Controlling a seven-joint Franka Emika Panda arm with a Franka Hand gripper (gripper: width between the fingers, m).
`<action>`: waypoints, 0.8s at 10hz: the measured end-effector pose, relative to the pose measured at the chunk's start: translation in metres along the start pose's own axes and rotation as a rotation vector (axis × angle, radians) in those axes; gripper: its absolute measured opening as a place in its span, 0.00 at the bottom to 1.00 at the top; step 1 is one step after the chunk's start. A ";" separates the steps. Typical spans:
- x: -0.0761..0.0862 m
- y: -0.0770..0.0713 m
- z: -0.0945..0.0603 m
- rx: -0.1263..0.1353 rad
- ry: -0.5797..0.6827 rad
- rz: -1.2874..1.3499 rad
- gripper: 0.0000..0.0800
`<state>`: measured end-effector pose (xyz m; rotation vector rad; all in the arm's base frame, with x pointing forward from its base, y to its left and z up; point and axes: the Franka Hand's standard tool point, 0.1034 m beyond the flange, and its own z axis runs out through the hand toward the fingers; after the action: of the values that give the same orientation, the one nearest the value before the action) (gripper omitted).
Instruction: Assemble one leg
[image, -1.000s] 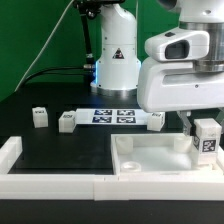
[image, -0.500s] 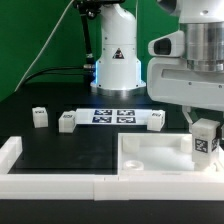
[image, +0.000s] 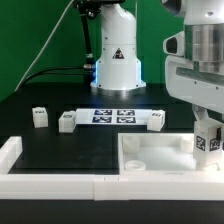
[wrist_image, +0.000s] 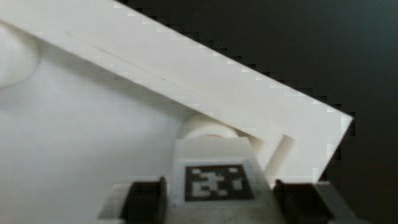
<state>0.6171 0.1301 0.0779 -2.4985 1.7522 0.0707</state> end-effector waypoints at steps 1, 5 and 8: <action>0.000 0.000 0.000 0.000 -0.001 -0.013 0.36; 0.000 0.000 0.000 -0.003 -0.001 -0.295 0.77; 0.000 0.000 0.001 -0.005 -0.002 -0.674 0.81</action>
Offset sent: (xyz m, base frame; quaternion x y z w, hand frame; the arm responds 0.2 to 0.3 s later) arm 0.0040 0.0021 0.0029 -0.0132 -0.0171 -0.0709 0.9972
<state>0.6168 0.1304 0.0768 -2.9312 0.8248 0.0289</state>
